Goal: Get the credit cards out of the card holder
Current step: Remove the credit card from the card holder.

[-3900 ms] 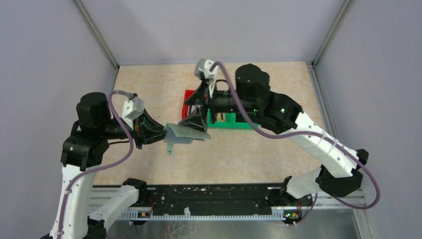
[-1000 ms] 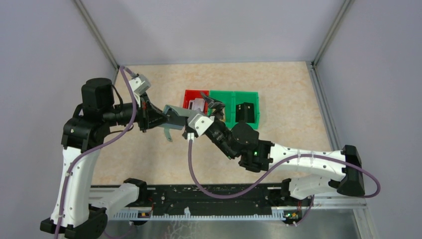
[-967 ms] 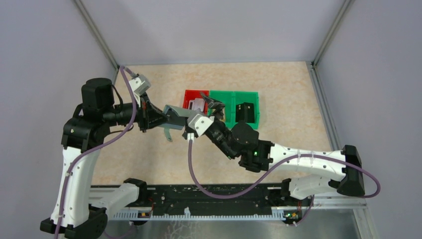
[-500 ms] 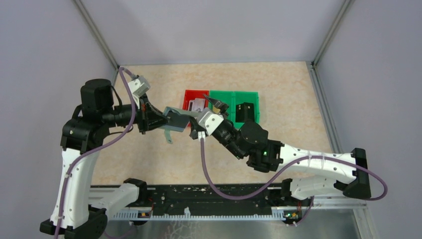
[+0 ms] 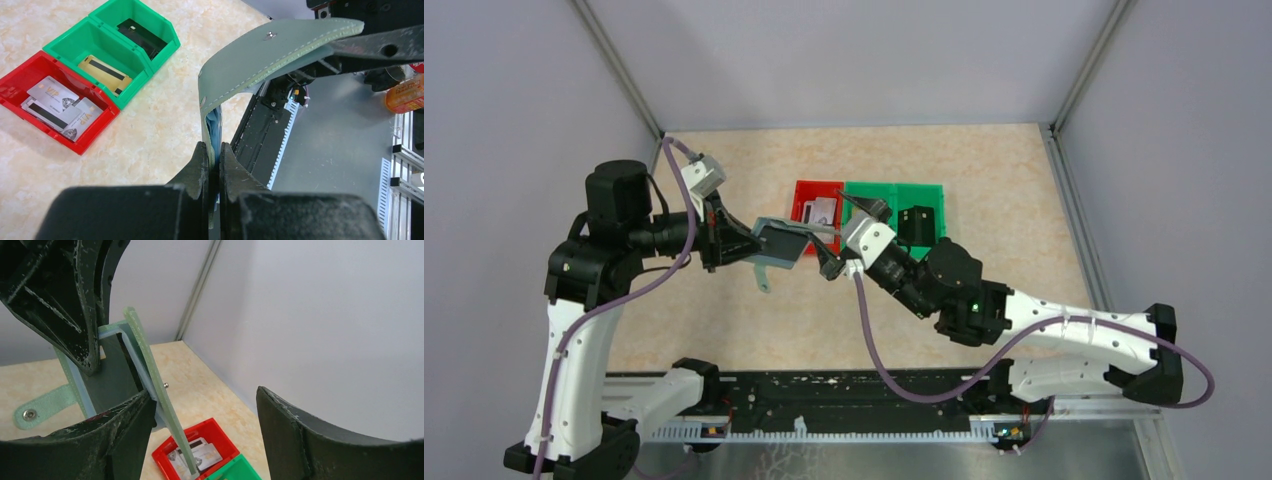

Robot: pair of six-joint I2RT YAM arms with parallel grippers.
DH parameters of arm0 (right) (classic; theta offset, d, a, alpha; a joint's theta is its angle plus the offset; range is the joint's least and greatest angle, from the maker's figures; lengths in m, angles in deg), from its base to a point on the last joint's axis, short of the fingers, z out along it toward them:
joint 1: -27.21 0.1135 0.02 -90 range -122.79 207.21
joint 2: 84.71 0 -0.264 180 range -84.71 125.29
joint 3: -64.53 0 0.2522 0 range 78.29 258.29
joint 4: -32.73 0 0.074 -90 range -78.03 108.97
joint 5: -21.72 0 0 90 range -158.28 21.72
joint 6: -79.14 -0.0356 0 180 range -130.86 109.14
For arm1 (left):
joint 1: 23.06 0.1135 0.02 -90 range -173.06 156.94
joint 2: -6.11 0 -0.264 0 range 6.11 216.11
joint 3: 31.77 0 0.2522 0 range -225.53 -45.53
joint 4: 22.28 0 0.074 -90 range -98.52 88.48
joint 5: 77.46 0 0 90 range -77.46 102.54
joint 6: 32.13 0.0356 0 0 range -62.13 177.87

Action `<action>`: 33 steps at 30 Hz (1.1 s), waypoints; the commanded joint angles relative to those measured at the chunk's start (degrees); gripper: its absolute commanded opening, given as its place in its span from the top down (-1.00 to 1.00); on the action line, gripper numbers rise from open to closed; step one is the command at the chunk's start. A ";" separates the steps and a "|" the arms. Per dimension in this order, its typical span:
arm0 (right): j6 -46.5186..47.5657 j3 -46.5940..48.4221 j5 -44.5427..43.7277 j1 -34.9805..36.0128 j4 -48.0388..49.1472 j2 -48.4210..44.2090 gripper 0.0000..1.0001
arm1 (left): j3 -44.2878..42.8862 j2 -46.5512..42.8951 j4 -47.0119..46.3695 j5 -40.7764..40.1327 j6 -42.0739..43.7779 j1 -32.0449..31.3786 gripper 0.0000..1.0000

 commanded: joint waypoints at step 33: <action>-1.88 13.90 11.67 -1.59 -14.22 5.77 0.30 | -1.17 -0.46 3.60 2.40 7.17 -0.04 1.00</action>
